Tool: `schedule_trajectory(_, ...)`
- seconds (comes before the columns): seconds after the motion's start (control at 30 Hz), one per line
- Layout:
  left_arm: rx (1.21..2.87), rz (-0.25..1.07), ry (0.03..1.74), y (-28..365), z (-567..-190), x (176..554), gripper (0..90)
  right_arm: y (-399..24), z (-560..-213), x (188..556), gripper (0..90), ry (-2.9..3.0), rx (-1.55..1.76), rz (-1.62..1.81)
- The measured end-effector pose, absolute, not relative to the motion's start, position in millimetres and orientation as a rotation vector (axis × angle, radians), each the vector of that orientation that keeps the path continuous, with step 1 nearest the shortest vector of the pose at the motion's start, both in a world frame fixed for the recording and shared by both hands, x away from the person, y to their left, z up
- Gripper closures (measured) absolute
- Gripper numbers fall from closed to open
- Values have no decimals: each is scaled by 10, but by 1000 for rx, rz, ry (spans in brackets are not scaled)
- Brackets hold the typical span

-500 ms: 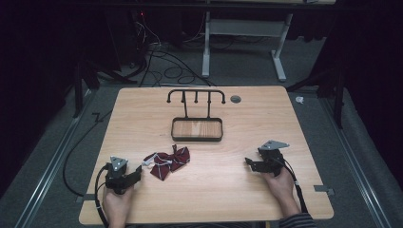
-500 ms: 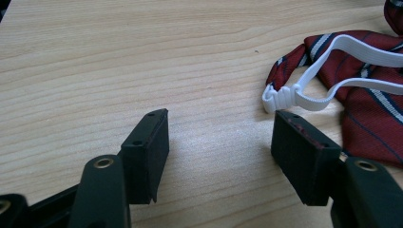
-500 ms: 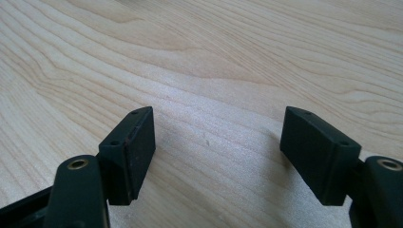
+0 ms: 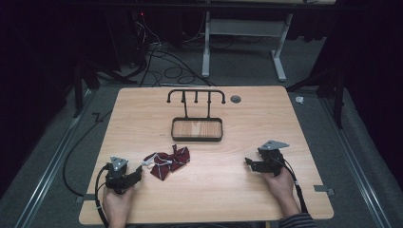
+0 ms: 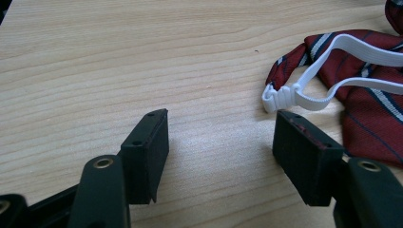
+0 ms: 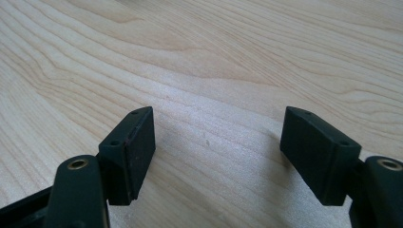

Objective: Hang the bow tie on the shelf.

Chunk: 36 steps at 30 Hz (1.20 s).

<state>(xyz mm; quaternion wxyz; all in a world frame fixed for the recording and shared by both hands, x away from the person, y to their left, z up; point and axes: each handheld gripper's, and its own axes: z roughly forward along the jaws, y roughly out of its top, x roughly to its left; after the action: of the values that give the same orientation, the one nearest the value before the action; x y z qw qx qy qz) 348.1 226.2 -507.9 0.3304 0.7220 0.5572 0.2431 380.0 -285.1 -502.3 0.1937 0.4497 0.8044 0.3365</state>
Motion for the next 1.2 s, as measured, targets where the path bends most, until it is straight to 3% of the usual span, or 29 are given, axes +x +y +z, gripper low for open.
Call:
schedule_trajectory(0.8,1864,628,1495,2296,-5065,3476,374,-2851,-5022,3801,288,2257,1259,943)
schedule_trajectory(1.2,1897,597,1361,2156,-4874,3256,416,-2852,-5023,3802,287,2258,1256,942)
